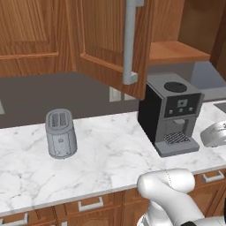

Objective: Close all open cabinet doors.

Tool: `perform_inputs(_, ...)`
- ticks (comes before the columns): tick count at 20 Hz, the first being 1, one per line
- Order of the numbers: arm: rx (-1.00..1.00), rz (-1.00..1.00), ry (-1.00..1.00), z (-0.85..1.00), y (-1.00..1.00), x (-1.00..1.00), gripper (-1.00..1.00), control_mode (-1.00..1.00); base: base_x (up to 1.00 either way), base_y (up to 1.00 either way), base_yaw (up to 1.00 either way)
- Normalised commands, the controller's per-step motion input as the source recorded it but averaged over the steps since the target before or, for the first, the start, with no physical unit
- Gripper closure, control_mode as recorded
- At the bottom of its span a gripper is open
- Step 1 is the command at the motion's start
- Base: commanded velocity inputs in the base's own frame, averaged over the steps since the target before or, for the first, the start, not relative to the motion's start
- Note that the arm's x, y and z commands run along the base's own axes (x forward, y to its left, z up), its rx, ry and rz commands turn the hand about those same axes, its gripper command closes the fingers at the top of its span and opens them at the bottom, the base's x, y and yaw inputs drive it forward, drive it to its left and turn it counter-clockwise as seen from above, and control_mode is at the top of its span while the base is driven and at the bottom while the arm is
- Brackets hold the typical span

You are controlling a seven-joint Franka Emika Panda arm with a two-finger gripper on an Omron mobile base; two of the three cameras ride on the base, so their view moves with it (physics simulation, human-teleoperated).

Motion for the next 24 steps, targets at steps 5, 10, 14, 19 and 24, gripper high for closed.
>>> perform_inputs(5, 0.0, 0.0, 0.0, 0.0, 0.0, 0.0, -1.0, 1.0, 0.48, 0.0, 0.0)
perform_inputs(10, 0.0, 0.0, 0.0, 0.0, 0.0, 0.0, -1.0, 1.0, 0.47, 0.0, 0.0)
perform_inputs(14, 0.0, 0.0, 0.0, 0.0, 0.0, 0.0, -1.0, 1.0, 0.37, 0.0, 0.0)
perform_inputs(19, 0.0, 0.0, 0.0, 0.0, 0.0, 0.0, -1.0, -1.0, 0.05, 0.0, 0.0)
perform_inputs(24, 0.0, 0.0, -0.17, 0.0, 0.0, -0.17, -1.0, -1.0, 0.0, 0.0, 0.0)
